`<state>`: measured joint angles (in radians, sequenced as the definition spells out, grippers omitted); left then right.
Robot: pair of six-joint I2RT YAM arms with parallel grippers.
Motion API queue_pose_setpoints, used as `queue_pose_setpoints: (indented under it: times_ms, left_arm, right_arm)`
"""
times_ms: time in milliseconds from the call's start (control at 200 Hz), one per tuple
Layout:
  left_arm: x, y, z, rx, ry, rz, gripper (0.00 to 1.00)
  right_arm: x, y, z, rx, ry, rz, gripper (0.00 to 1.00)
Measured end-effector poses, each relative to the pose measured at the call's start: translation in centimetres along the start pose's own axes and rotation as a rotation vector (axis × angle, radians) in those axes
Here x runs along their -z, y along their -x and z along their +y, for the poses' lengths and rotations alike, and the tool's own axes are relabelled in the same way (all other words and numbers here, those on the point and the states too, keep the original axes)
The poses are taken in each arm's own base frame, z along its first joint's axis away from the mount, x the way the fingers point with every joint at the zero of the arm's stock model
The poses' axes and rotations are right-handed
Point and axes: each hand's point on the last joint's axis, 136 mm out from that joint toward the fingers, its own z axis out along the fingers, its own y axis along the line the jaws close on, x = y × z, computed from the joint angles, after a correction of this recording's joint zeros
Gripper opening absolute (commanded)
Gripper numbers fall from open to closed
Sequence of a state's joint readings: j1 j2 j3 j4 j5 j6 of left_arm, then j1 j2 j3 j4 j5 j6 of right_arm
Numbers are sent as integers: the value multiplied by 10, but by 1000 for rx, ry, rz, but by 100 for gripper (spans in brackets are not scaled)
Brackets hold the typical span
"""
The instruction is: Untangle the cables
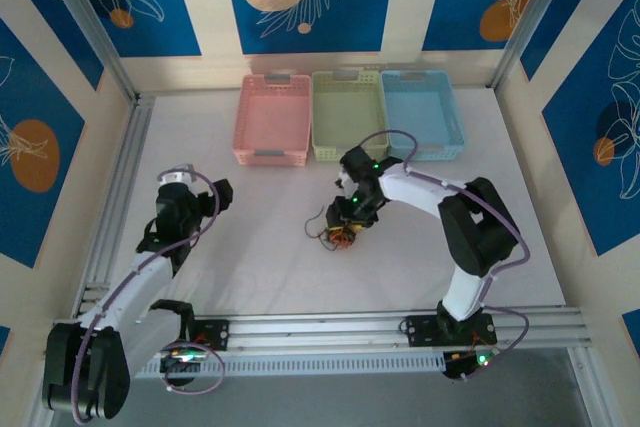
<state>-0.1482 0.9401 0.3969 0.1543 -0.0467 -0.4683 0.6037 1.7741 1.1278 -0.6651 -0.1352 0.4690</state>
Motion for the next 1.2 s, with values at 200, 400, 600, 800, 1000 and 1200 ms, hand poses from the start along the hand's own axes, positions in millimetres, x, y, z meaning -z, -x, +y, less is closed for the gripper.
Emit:
queue_pose_setpoints:
  times_ms: [200,400,600,800,1000,1200]
  left_arm:
    - [0,0,0,0,-1,-2,92]
    - [0,1,0,-3,-3,-6,92]
    - [0,3,-5,-6,-24,-13,91]
    - [5,5,-32,-8,-172,-3,87]
    - [22,1,-89,-46,-426,27,83]
    - [42,-39,-147,-193,-604,147,85]
  right_arm:
    - [-11,-3,30,73,18,30,55]
    - [9,11,30,85,16,-39,61]
    - [80,51,26,126,49,-299,63]
    - [153,95,23,266,97,-702,62]
    - [136,105,6,371,87,-892,61]
    - [109,105,-33,328,69,-948,60]
